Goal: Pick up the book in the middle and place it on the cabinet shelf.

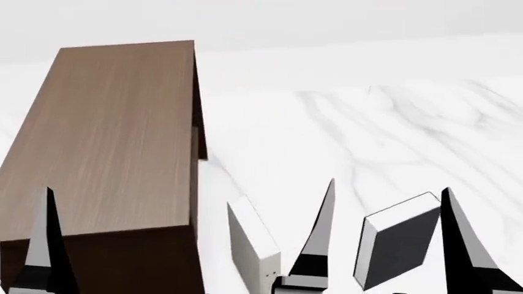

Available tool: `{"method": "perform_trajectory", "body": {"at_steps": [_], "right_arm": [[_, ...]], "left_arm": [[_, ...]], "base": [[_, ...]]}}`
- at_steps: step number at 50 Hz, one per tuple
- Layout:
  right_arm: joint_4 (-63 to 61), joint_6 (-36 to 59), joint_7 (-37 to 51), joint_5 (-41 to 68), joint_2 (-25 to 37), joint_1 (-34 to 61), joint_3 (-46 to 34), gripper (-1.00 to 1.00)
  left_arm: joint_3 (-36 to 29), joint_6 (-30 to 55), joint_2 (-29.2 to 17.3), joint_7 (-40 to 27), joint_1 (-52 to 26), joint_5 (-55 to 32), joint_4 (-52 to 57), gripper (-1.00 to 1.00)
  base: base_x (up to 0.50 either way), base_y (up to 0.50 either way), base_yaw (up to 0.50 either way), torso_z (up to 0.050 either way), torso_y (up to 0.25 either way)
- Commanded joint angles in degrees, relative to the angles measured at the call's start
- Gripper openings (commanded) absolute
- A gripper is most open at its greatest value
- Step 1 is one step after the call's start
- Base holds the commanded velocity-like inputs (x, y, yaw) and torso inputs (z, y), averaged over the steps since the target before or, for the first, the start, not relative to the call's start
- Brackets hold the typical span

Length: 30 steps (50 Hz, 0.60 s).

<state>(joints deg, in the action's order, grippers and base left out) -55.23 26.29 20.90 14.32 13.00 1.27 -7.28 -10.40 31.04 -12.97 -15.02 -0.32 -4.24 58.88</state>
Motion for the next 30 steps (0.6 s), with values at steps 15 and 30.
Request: {"method": "perform_trajectory", "body": {"at_steps": [15, 30], "right_arm": [[0.85, 2.95, 3.26, -2.82, 1.61, 1.48, -2.09, 1.0], [1.06, 4.01, 4.22, -2.71, 2.04, 2.0, -2.49, 1.0]], "left_arm": [[-0.41, -1.52, -1.53, -1.06, 0.16, -1.5, -0.17, 1.0], [-0.72, -1.09, -2.14, -1.95, -0.2, -2.33, 0.12, 1.0]], "base": [[0.0, 0.0, -0.17, 0.015, 0.0], [0.0, 0.0, 0.0, 0.05, 0.0]]}}
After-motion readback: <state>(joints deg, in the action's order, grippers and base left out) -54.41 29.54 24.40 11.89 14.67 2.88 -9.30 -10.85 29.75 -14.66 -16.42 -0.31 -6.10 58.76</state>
